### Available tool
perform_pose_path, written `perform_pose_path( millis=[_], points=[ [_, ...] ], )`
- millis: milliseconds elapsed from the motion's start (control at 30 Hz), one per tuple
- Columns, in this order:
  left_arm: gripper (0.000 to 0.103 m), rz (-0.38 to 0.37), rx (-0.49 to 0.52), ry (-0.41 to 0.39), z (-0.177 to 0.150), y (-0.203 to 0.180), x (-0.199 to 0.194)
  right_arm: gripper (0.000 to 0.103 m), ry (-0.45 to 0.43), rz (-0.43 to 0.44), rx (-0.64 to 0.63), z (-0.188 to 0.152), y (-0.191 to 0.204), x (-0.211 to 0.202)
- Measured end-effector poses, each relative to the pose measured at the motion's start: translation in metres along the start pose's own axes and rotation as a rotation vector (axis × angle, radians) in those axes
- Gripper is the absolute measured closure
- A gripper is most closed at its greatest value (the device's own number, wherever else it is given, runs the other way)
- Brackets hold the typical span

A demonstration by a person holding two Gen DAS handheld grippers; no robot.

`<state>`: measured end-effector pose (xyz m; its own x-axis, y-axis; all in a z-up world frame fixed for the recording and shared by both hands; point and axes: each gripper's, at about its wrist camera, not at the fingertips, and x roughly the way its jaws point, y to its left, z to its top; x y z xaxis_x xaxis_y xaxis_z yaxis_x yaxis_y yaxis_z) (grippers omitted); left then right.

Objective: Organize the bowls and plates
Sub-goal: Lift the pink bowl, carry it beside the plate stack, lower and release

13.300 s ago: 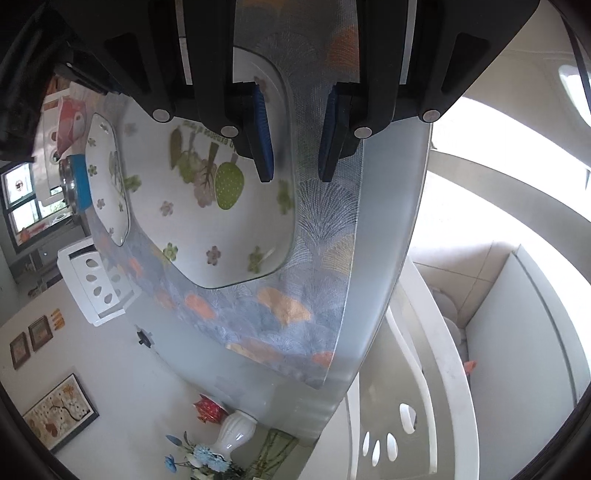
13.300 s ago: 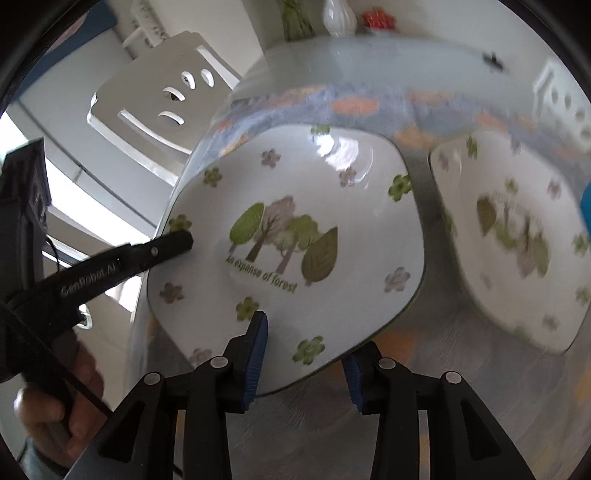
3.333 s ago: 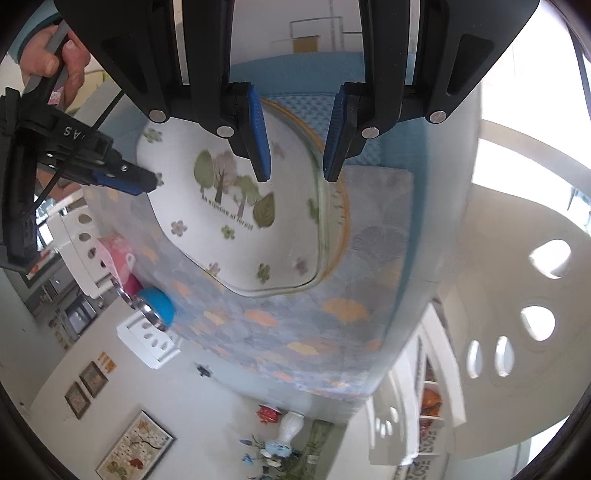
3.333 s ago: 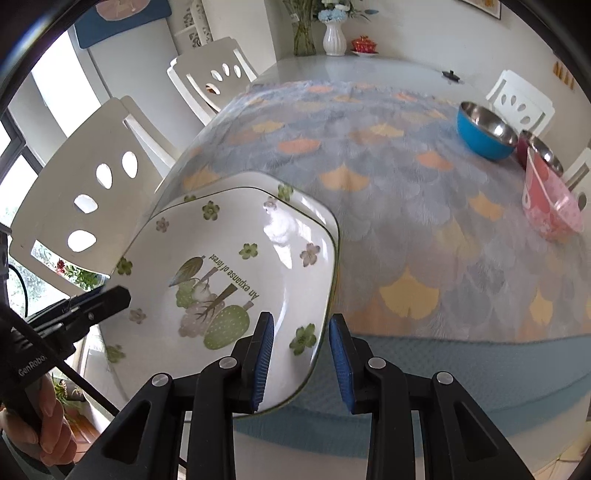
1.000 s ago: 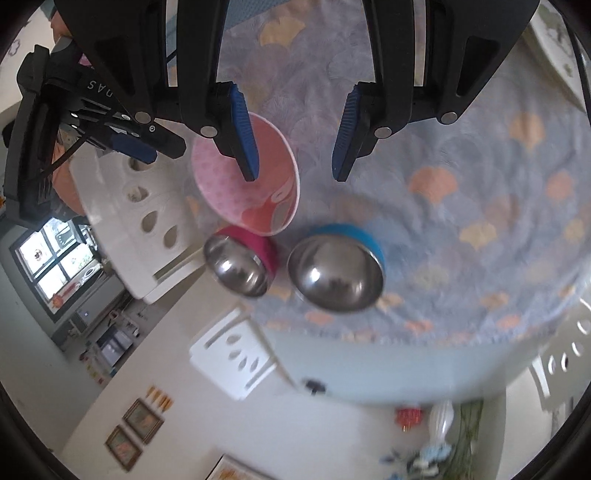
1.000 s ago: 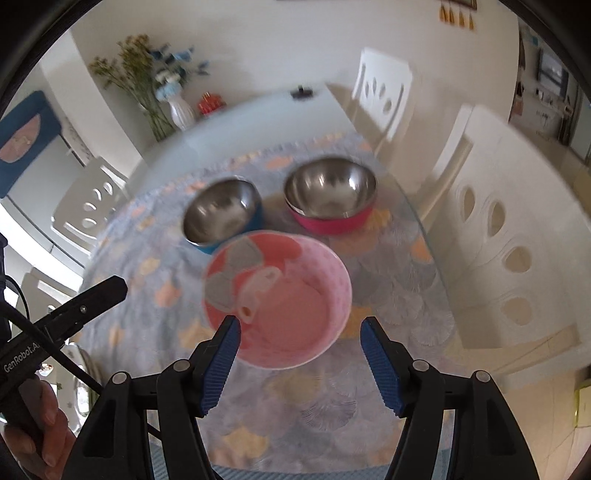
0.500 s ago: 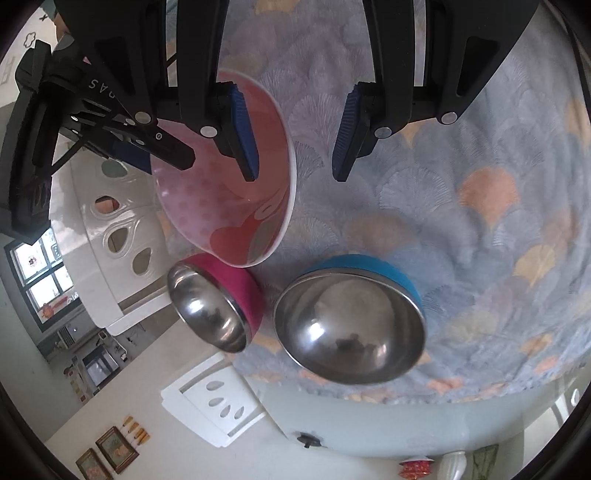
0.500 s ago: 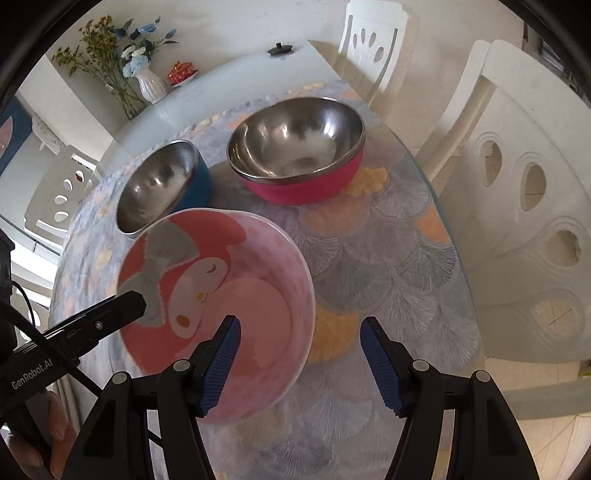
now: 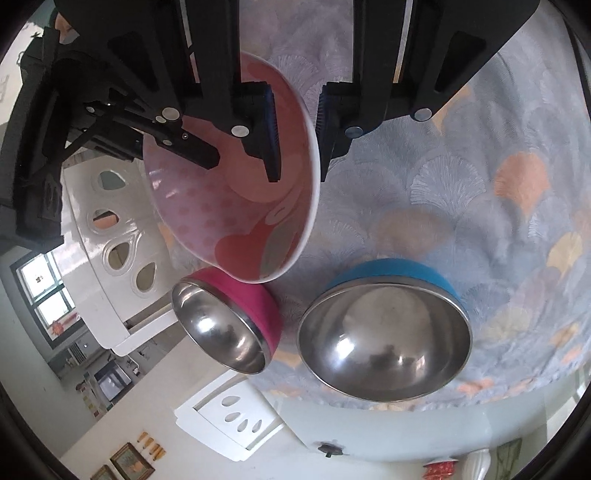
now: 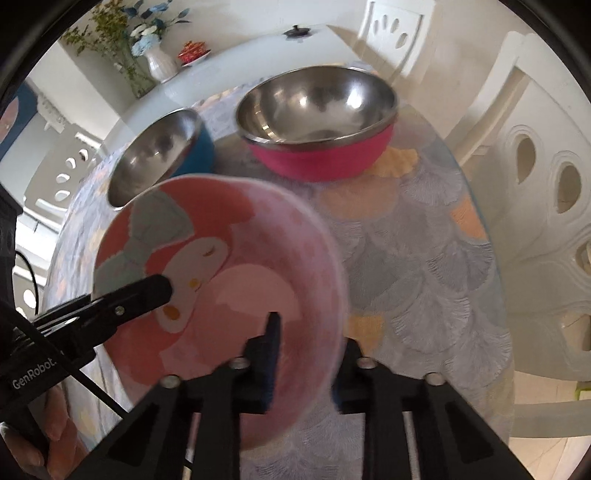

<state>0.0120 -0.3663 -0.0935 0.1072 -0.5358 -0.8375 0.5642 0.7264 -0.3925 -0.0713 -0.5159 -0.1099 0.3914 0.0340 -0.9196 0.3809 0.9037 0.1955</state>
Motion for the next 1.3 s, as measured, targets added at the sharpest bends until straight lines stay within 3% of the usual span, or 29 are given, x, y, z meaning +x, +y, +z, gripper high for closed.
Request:
perform_pose_path(
  millis=[200, 400, 733, 1033, 1300],
  points=[
    [0.089, -0.026, -0.019, -0.049, -0.006, 0.000, -0.026, 0.083, -0.036, 0.006, -0.016, -0.003, 0.010, -0.024],
    [0.089, -0.017, -0.038, -0.138, -0.022, 0.000, -0.076, 0.083, -0.093, 0.025, -0.075, -0.009, 0.038, -0.064],
    [0.089, 0.061, -0.118, -0.228, -0.076, 0.032, -0.142, 0.083, -0.095, 0.114, -0.204, -0.042, 0.108, -0.087],
    [0.089, 0.110, -0.218, -0.191, -0.114, 0.076, -0.130, 0.083, 0.007, 0.132, -0.270, -0.071, 0.146, -0.040],
    [0.089, 0.094, -0.230, -0.187, -0.119, 0.087, -0.106, 0.082, 0.028, 0.086, -0.235, -0.065, 0.143, -0.009]
  ],
)
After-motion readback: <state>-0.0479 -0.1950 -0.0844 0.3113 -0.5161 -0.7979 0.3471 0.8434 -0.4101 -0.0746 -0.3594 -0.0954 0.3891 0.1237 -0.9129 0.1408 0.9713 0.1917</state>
